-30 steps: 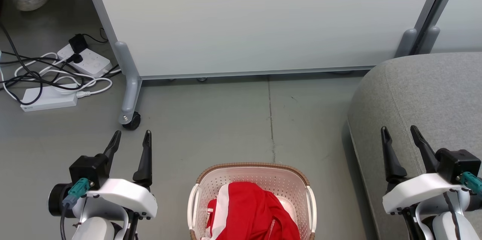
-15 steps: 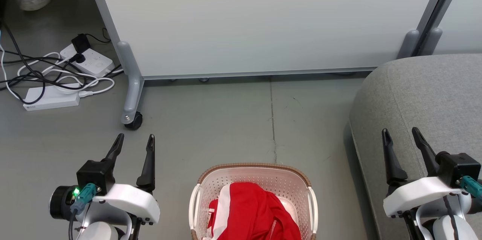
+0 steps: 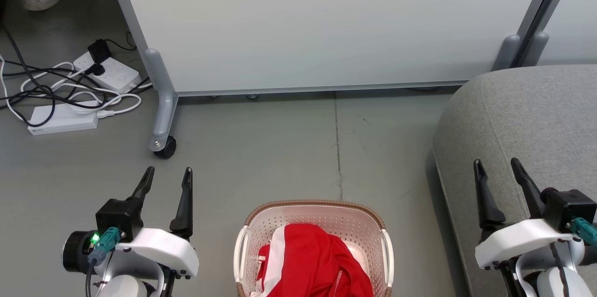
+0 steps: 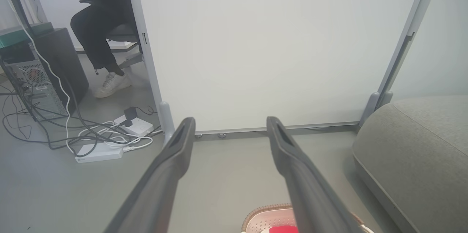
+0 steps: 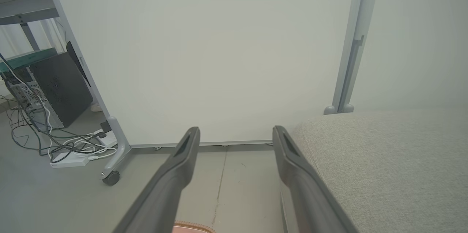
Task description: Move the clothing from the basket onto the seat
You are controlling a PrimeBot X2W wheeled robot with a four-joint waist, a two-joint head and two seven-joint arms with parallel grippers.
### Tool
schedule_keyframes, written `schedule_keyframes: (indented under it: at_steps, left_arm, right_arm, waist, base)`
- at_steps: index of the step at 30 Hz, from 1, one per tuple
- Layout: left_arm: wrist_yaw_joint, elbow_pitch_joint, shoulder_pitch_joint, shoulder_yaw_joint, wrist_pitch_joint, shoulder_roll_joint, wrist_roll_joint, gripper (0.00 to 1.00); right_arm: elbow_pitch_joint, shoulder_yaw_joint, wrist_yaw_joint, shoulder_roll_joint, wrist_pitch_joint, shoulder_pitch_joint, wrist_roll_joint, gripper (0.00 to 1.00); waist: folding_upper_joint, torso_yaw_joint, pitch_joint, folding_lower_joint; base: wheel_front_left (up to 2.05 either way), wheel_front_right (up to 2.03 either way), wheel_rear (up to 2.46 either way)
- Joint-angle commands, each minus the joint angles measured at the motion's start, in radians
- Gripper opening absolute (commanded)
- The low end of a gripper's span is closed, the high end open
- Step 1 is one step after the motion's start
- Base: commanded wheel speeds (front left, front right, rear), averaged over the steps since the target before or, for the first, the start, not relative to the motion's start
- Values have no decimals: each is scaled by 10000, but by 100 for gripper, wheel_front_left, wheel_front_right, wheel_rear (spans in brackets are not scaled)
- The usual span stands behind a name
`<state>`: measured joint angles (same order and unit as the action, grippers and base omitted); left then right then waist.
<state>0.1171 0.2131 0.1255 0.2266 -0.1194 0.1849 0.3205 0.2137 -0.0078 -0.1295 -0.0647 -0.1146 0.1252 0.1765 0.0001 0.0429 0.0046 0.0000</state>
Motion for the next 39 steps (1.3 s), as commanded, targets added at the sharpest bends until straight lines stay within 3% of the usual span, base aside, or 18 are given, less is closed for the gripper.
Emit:
schedule_keyframes:
  at_steps: [1, 8, 16, 30, 39]
  left_arm:
    - [75, -24, -32, -4, -3, 75, 73, 100]
    - [-34, -171, 635, 238, -61, -57, -58, 100]
    - [-405, 501, 1829, 1041, 89, -529, -325, 100]
    - [-1343, 3732, 3640, 2495, 539, -1075, -594, 100]
    - [-1730, 6156, 5017, 2863, 1105, -842, -797, 100]
  right_arm:
    - [-47, -26, -22, -17, 5, -64, -40, 100]
    - [-423, -5, -22, -76, 81, 253, -97, 100]
    - [-1224, 268, -22, -58, 144, 1002, -46, 100]
    - [-1919, 703, -22, 117, -409, 2284, 388, 100]
    - [-2205, 1174, -22, 132, -1065, 3051, 1134, 100]
  waist:
    - [-1, -1, 42, 0]
    - [-1, -133, 585, 0]
    - [-1, -853, 2041, 0]
    - [-1, -2656, 4715, 0]
    - [-1, -3772, 6673, 0]
  base:
    - [0, 0, 0]
    - [0, 0, 0]
    - [0, 0, 0]
    - [0, 0, 0]
    - [0, 0, 0]
